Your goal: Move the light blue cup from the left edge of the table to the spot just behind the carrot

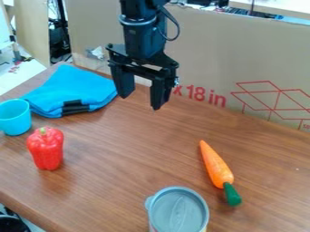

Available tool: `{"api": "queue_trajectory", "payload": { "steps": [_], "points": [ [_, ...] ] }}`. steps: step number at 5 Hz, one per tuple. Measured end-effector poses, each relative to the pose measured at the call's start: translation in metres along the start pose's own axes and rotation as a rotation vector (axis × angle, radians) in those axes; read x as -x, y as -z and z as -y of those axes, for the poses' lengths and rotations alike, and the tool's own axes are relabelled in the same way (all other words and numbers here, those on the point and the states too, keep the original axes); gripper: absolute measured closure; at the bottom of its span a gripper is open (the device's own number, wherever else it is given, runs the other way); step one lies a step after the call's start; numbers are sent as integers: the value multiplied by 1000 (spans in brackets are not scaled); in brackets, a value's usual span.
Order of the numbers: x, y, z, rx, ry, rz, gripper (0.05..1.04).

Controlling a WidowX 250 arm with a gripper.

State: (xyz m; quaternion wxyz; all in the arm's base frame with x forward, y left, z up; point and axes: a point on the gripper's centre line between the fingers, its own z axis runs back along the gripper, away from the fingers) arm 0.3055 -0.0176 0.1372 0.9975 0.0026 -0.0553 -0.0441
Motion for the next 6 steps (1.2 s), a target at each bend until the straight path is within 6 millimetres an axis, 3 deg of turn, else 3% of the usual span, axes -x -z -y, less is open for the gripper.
{"api": "queue_trajectory", "payload": {
  "steps": [1,2,3,6],
  "points": [
    [4,8,0,1,0,-32,82],
    [12,1,-17,-24,-22,-45,83],
    [19,-13,-47,-75,-85,-8,83],
    [36,18,-153,-130,-206,-91,82]
  ]
}}
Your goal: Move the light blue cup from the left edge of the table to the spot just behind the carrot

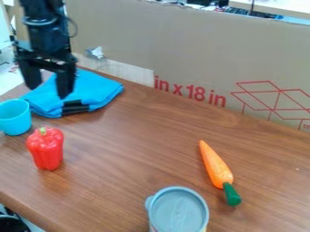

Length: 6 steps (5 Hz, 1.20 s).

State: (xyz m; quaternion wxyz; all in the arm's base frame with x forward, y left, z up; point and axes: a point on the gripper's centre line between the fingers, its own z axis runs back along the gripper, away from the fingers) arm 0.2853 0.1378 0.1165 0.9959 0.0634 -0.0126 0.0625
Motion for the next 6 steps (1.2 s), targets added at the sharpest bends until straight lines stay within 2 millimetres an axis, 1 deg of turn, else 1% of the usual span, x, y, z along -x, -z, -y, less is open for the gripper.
{"api": "queue_trajectory", "payload": {
  "steps": [1,2,3,4,5,6],
  "points": [
    [9,16,-23,55,-37,-50,83],
    [17,30,-32,75,-61,-100,82],
    [17,32,-36,54,-86,-100,83],
    [17,37,-46,31,-116,-83,82],
    [16,45,-53,32,-129,-75,82],
    [13,57,-55,47,-122,-87,82]
  ]
}}
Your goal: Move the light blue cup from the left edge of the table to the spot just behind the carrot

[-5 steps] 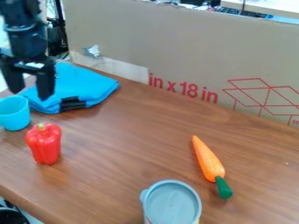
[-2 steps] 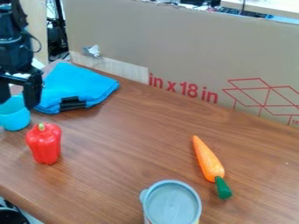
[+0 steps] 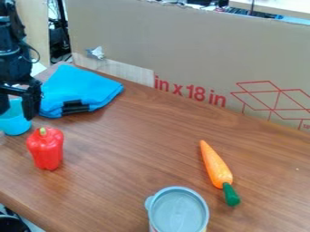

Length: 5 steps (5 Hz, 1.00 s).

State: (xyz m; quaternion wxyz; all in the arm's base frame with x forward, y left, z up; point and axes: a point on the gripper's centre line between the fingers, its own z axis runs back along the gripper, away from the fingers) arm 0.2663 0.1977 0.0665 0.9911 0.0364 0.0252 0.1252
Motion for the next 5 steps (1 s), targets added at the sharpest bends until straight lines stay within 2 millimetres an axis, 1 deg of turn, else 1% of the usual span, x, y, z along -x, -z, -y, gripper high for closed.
{"api": "queue_trajectory", "payload": {
  "steps": [1,2,3,4,5],
  "points": [
    [-5,9,-1,14,0,-15,83],
    [-10,17,-1,21,4,-16,111],
    [-16,27,3,53,14,-3,242],
    [-20,33,9,92,47,2,545],
    [-21,32,12,112,51,9,812]
  ]
}}
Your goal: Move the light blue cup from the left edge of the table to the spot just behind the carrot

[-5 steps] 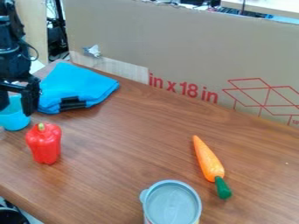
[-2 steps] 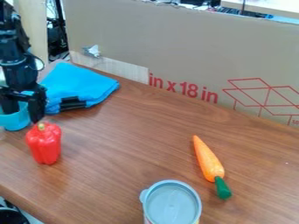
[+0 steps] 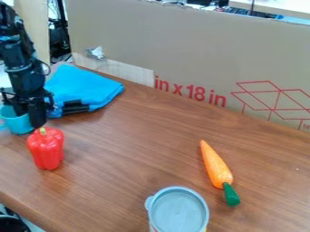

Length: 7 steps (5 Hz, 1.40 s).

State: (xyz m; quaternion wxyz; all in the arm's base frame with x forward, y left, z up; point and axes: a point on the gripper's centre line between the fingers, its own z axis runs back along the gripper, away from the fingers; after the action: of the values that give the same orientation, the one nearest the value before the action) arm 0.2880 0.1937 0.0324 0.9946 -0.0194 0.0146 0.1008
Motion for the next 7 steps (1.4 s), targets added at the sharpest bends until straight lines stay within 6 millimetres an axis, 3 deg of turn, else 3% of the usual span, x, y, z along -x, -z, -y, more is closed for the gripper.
{"api": "queue_trajectory", "payload": {
  "steps": [1,3,4,5,6,7],
  "points": [
    [-7,-27,9,-41,4,20,949],
    [-38,-93,97,-35,138,125,975],
    [-58,-112,158,7,345,191,975],
    [-62,-79,212,58,498,134,975],
    [-58,-52,255,78,593,70,975],
    [-42,-30,291,71,647,54,976]
  ]
}}
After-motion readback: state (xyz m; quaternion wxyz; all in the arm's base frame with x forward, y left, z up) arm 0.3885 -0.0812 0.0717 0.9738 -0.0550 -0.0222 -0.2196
